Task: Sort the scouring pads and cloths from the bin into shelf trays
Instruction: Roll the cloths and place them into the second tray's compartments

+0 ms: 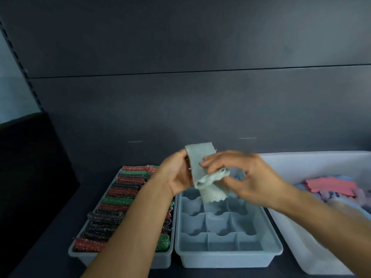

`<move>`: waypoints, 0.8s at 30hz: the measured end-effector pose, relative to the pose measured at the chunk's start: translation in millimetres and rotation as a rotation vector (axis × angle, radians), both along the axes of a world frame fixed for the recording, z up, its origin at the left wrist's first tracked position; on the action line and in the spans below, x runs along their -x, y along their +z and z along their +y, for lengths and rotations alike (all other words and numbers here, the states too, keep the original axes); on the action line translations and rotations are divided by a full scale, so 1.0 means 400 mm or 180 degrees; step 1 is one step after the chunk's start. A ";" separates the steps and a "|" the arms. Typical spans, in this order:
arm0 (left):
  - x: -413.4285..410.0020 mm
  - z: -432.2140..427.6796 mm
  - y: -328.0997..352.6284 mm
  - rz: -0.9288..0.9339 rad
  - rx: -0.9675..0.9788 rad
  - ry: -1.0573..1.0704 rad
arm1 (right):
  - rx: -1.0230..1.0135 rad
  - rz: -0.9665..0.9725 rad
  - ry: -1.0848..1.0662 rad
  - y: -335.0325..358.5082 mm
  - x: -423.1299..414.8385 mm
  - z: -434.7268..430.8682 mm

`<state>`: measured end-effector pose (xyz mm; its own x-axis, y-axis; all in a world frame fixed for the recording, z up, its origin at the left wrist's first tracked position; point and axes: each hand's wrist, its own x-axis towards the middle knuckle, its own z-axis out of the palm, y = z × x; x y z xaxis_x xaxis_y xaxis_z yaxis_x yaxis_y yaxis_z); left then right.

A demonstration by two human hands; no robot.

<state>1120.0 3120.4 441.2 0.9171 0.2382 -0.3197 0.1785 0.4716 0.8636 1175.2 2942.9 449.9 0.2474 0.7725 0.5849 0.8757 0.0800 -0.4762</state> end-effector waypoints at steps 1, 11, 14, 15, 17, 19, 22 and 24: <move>-0.003 0.003 -0.002 0.0006 0.0069 0.0001 | 0.0067 -0.0348 -0.0013 -0.018 -0.006 -0.001; -0.005 0.018 -0.018 -0.0196 -0.0158 -0.0075 | 0.0578 -0.2031 -0.0085 -0.072 -0.056 -0.014; -0.004 0.014 -0.019 -0.0241 -0.0080 -0.0146 | 0.0709 -0.2920 -0.0238 -0.079 -0.079 -0.001; -0.005 0.011 -0.022 -0.0235 -0.0075 -0.0196 | 0.0472 -0.2799 -0.0309 -0.082 -0.079 0.007; -0.010 0.000 -0.033 -0.0225 -0.0215 -0.0176 | -0.0199 -0.1802 -0.0492 -0.076 -0.059 0.024; -0.011 -0.009 -0.048 -0.0259 -0.0682 -0.0061 | -0.0734 -0.0072 -0.0732 -0.048 -0.026 0.042; 0.011 -0.027 -0.041 -0.0262 -0.0998 -0.0307 | -0.0857 0.2278 -0.0610 -0.005 -0.031 0.058; 0.031 -0.041 -0.024 -0.0381 -0.1061 -0.0510 | -0.0658 0.2723 -0.0776 0.009 -0.048 0.057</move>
<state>1107.6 3103.8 431.7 0.9773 0.1615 -0.1373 0.1157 0.1359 0.9839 1194.4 2965.7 453.6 0.8030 0.5421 0.2477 0.2343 0.0950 -0.9675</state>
